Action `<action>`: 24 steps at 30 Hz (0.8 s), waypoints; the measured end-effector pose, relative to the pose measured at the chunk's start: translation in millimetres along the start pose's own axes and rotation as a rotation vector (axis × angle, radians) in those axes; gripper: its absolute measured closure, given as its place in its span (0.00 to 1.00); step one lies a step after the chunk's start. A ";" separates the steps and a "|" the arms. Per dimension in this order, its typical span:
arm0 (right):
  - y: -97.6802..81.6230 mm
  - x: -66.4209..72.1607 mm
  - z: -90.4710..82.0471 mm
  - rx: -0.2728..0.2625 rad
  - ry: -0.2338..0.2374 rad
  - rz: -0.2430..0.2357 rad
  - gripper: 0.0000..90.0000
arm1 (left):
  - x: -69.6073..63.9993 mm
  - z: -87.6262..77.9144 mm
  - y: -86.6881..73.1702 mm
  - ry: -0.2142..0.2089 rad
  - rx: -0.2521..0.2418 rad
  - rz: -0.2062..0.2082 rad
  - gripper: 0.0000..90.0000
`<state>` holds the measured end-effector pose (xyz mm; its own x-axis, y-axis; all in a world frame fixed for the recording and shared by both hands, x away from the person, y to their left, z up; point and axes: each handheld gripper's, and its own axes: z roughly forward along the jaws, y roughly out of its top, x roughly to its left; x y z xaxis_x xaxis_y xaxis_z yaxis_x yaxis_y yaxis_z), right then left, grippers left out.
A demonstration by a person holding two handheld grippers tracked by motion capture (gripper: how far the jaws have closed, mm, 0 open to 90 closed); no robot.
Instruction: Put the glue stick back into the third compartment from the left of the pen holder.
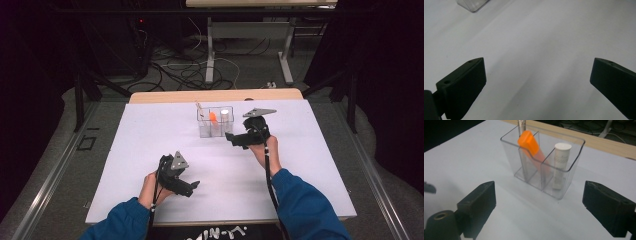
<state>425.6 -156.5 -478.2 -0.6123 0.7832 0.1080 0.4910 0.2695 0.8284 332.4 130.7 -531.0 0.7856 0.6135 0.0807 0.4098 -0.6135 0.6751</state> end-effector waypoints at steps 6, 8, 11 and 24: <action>-18.8 8.1 -16.7 0.039 0.021 -0.030 0.06 | -0.3 -0.9 -0.9 0.001 0.003 -0.001 0.00; -24.3 10.2 -22.5 0.048 0.028 -0.034 0.05 | -0.1 -2.2 -1.9 -0.006 0.009 -0.006 0.00; -31.9 13.1 -31.8 0.058 0.037 -0.043 0.03 | 0.2 -4.0 -3.5 -0.002 0.010 -0.006 0.00; -66.2 23.1 -65.9 0.059 0.036 -0.063 0.00 | -1.1 -14.4 -17.4 0.007 0.009 -0.023 0.00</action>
<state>338.1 -193.1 -494.4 -0.6649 0.7430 0.0771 0.4855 0.3514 0.8005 317.8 147.9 -532.2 0.7725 0.6310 0.0707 0.4319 -0.6039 0.6699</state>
